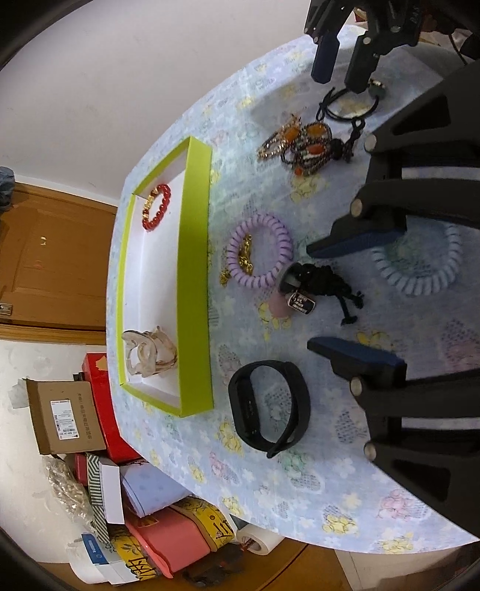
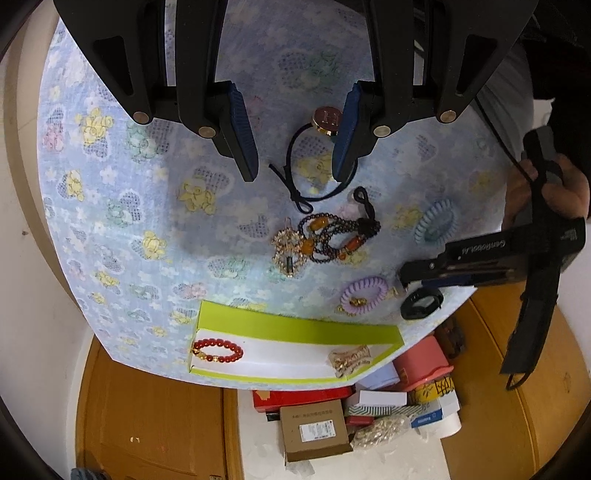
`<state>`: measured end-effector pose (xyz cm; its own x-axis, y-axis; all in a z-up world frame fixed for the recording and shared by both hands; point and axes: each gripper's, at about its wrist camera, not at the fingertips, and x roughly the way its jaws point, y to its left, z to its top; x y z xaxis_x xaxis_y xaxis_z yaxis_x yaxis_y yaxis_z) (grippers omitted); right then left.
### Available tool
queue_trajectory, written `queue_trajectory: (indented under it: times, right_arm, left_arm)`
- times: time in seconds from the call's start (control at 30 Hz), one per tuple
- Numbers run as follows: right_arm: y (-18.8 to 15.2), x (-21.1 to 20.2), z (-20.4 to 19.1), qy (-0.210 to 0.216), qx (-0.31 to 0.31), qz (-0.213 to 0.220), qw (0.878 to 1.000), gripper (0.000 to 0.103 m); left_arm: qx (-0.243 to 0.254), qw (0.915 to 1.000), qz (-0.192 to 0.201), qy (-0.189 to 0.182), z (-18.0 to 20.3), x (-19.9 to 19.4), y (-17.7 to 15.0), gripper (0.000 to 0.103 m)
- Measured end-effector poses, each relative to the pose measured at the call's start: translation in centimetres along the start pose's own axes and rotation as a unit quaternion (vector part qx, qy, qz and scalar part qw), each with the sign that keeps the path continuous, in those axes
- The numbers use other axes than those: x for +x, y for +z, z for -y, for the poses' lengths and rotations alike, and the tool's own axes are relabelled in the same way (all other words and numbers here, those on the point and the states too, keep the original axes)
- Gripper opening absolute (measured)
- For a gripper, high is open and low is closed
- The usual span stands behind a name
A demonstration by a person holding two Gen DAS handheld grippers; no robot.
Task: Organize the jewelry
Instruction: 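Move the left tool to the small black charm hair tie and grasp it, then grasp the black hair tie with the 'H' pendant using the right tool, then carry both hair ties into the green box and open both tools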
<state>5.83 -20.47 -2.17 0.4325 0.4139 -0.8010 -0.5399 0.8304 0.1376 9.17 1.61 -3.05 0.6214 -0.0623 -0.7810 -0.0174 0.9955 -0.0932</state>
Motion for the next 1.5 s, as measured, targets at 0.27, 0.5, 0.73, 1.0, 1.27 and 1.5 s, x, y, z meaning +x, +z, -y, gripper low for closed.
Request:
queue_trajectory:
  times: [0.27, 0.5, 0.73, 1.0, 1.27, 1.5]
  right_arm:
    - [-1.4, -1.3, -0.8, 0.015, -0.014, 0.002, 1.000, 0.043]
    - [-1.9, -0.3, -1.8, 0.016, -0.030, -0.004, 0.999, 0.038]
    - [-2.1, -0.5, -1.9, -0.014, -0.037, -0.001, 0.999, 0.018]
    - [-2.0, -1.7, -1.7, -0.011, -0.026, 0.020, 0.999, 0.018]
    - [-0.7, -4.0, -1.1, -0.007, -0.011, 0.055, 0.998, 0.018]
    - [1.0, -6.1, -0.7, -0.003, -0.001, 0.090, 0.996, 0.018]
  left_arm:
    - [0.016, 0.9998, 0.007, 0.013, 0.4, 0.2, 0.1, 0.031]
    - [0.019, 0.9993, 0.006, 0.032, 0.4, 0.4, 0.3, 0.017]
    - [0.012, 0.9996, 0.008, 0.022, 0.1, 0.2, 0.2, 0.016]
    - [0.005, 0.9997, 0.025, 0.000, -0.1, -1.5, -0.1, 0.015]
    - [-0.003, 0.9987, 0.047, -0.018, 0.0, -4.5, 0.1, 0.015]
    - [-0.005, 0.9975, 0.064, -0.030, 0.4, -6.4, 0.8, 0.015]
